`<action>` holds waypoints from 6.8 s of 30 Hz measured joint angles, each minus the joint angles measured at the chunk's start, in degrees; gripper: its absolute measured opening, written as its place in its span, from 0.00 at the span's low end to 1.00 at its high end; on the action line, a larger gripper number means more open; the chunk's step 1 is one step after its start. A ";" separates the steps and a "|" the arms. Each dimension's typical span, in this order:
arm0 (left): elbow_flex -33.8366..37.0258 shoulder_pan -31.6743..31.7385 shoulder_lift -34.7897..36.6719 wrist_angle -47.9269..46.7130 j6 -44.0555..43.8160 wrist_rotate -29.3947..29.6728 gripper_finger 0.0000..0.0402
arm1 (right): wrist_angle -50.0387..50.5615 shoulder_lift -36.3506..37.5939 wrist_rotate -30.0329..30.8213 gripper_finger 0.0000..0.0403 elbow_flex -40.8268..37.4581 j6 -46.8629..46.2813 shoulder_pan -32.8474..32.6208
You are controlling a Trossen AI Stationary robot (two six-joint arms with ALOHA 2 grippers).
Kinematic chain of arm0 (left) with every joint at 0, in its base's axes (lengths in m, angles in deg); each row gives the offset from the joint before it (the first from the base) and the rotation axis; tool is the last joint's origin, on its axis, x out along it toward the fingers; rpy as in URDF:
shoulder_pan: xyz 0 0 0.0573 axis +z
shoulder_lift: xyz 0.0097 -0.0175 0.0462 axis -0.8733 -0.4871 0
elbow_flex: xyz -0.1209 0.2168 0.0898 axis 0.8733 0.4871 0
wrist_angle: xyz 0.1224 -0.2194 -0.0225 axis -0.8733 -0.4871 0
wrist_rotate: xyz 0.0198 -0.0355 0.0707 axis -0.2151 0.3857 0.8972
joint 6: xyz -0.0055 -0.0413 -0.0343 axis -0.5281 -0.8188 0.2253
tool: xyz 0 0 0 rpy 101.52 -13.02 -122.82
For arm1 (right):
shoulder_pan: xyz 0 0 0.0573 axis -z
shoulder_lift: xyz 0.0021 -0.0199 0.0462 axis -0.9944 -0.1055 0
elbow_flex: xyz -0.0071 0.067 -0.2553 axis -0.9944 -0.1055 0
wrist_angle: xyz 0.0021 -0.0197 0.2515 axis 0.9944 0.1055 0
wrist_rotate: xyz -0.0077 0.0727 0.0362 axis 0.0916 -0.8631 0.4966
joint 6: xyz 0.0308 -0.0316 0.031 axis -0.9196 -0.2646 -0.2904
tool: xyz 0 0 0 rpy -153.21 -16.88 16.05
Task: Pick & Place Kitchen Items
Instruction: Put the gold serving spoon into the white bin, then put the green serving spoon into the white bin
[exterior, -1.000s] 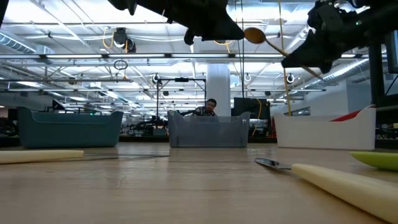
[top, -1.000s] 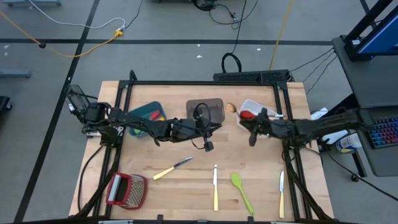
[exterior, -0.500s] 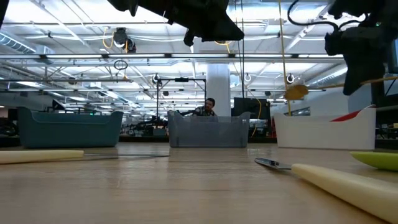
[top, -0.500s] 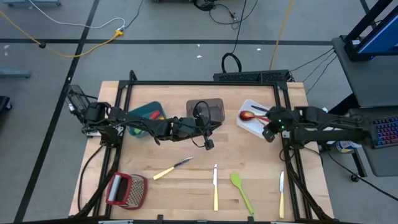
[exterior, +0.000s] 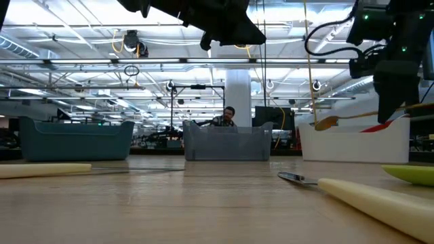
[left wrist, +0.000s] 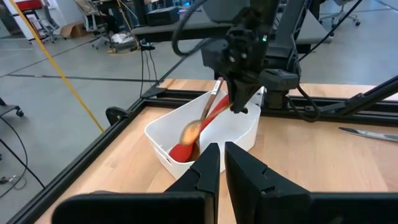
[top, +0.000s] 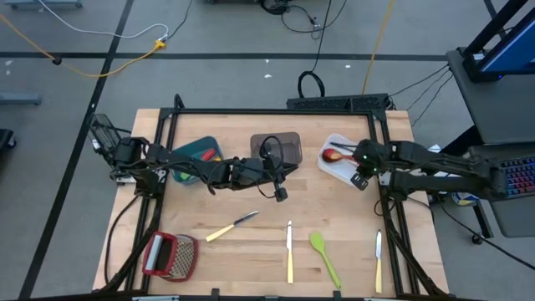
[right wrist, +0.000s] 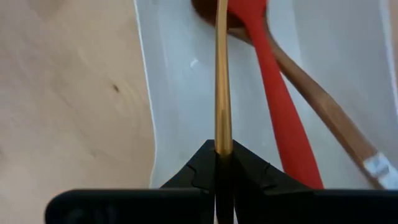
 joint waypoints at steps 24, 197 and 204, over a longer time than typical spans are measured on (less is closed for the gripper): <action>0.00 0.15 0.00 -2.24 0.00 0.00 0.08 | -6.60 -7.99 -0.33 0.14 -0.30 -0.36 0.69; 0.00 0.88 -0.02 -3.92 3.54 -0.26 0.08 | -34.01 -43.93 2.20 0.38 19.17 -42.33 -59.10; 0.01 1.07 -0.02 -4.85 5.73 -0.24 0.08 | -32.32 -51.42 -2.88 0.38 21.17 -52.51 -59.96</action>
